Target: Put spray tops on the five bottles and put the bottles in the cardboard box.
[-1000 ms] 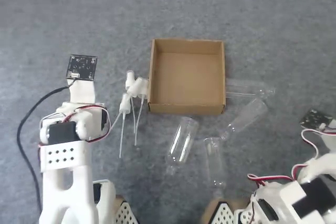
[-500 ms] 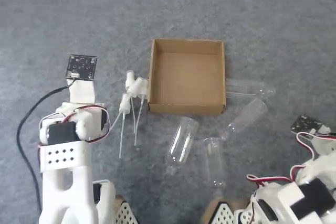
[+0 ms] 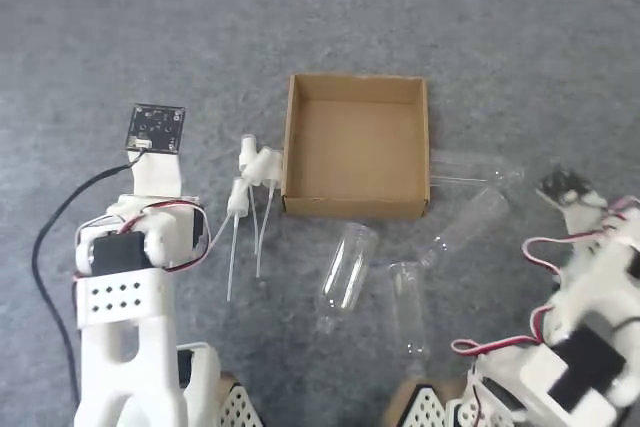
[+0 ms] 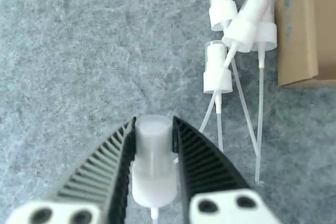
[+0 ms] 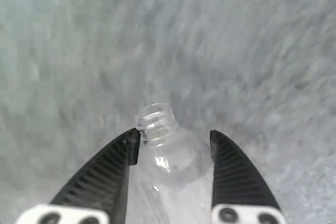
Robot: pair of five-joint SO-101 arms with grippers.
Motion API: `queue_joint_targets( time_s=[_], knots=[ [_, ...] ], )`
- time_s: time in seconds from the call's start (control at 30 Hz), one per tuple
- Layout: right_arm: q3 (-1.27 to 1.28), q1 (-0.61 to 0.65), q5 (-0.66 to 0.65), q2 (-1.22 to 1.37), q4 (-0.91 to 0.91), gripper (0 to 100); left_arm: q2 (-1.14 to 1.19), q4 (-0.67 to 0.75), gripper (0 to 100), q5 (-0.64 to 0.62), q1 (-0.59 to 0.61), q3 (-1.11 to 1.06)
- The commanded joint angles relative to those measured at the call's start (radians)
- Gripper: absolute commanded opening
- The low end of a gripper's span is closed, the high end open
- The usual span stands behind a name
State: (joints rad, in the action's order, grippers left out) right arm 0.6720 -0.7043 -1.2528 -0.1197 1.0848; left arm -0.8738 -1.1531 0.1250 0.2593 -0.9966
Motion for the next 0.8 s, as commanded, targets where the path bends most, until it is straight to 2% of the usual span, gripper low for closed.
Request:
queue_joint_targets(
  time_s=[0.0, 0.2, 0.47, 0.57, 0.67, 0.77],
  knots=[
    [-0.091, 0.153, 0.341, -0.045, -0.019, 11.2, -0.031, 0.017, 1, -0.012, 0.003, 0.007],
    [-0.155, 0.266, 0.608, -0.042, -0.018, 11.3, -0.031, 0.015, 1, -0.012, 0.003, 0.005],
    [-0.423, 0.269, 0.862, 0.232, 0.013, 11.3, -0.031, 0.015, 1, -0.012, 0.003, 0.001],
    [-0.546, 0.269, 0.891, 0.351, 0.090, 13.7, -0.031, 0.017, 1, -0.012, 0.003, -0.010],
    [-0.646, 0.275, 0.888, 0.406, 0.171, 22.0, -0.031, 0.017, 1, -0.011, 0.002, -0.010],
    [-0.707, 0.277, 0.821, 0.410, 0.237, 27.9, -0.031, 0.017, 1, -0.011, 0.000, -0.010]
  ],
)
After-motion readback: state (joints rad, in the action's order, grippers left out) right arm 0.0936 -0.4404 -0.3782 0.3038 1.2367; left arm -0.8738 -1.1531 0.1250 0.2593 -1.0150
